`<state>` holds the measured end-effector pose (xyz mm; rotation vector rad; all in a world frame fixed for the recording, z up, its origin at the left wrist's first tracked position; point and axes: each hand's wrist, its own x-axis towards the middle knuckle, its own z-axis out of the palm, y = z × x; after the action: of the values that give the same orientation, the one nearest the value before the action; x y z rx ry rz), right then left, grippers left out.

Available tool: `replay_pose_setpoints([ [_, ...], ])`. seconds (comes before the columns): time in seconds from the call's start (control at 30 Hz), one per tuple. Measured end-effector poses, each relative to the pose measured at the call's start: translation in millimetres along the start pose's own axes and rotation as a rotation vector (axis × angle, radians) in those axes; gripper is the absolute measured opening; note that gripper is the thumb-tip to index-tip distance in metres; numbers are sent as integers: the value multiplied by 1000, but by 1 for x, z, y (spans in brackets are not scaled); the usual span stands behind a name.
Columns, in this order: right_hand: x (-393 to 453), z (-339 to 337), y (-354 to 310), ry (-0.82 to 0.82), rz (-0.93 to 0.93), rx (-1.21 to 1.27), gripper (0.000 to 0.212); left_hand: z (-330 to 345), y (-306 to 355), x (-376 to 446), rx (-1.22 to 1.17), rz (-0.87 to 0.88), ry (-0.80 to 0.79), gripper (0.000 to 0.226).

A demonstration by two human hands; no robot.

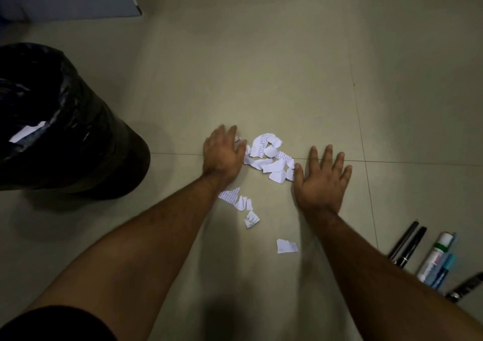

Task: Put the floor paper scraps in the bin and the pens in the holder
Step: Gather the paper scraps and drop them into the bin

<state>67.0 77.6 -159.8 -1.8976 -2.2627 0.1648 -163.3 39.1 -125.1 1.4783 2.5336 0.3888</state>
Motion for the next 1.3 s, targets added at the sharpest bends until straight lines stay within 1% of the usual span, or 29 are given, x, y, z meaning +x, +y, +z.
replay_pose_setpoints([
  [0.07, -1, 0, 0, -13, -5, 4, 62, 11, 18, -12, -70, 117, -110, 65],
  [0.1, -2, -1, 1, -18, -9, 9, 62, 15, 29, -22, -102, 187, -132, 63],
  [0.17, -2, -4, 2, -16, -37, 17, 59, 20, 43, -39, -126, 296, -136, 63],
  [0.23, -5, -9, 2, -19, -103, 32, 56, 17, 47, -50, -138, 328, -143, 63],
  [0.3, -4, -12, 3, -49, -194, 51, 53, 11, 44, -57, -89, 283, -99, 61],
  [0.4, -13, -17, 4, -88, -284, 104, 55, 1, 25, -71, 52, 128, 57, 57],
  [0.43, -18, -18, 1, -107, -284, 130, 57, -4, 15, -72, 72, 59, 60, 60],
  [0.5, -30, -18, -8, -133, -278, 159, 59, -11, -6, -65, 58, -46, -34, 65],
  [0.53, -35, -19, -12, -140, -284, 167, 61, -13, -12, -58, 31, -65, -88, 66],
  [0.6, -37, -20, -12, -167, -296, 199, 66, -15, -12, -43, 0, -35, -166, 69],
  [0.67, -39, -21, -9, -198, -298, 244, 75, -14, -8, -35, 61, -16, -148, 69],
  [0.7, -40, -20, -8, -205, -302, 259, 80, -13, -7, -34, 74, -50, -121, 68],
  [0.77, -40, -20, -8, -213, -307, 273, 85, -8, -3, -38, 38, -107, -149, 65],
  [0.8, -40, -21, -7, -228, -309, 278, 87, -4, 1, -45, -1, -64, -187, 63],
  [0.87, -43, -25, -5, -263, -310, 314, 87, 0, 13, -68, -120, 86, -232, 63],
  [0.93, -49, -28, -4, -273, -299, 413, 84, -4, 23, -93, -233, 184, -205, 66],
  [0.97, -56, -30, -1, -278, -296, 456, 82, -5, 24, -106, -250, 193, -167, 66],
  [1.0, -61, -31, 0, -280, -295, 486, 80, -7, 22, -117, -230, 177, -120, 64],
  [1.07, -70, -32, 4, -285, -288, 527, 77, -12, 20, -139, -116, 129, -31, 63],
  [1.13, -79, -37, 8, -285, -259, 562, 77, -16, 21, -158, -2, 80, 18, 67],
  [1.2, -96, -43, 11, -255, -230, 535, 81, -18, 24, -170, 67, 20, -8, 76],
  [1.23, -105, -45, 13, -230, -251, 489, 85, -18, 24, -172, 87, 6, -24, 79],
  [1.3, -125, -45, 22, -205, -354, 389, 92, -15, 24, -173, 120, 13, -55, 81],
])
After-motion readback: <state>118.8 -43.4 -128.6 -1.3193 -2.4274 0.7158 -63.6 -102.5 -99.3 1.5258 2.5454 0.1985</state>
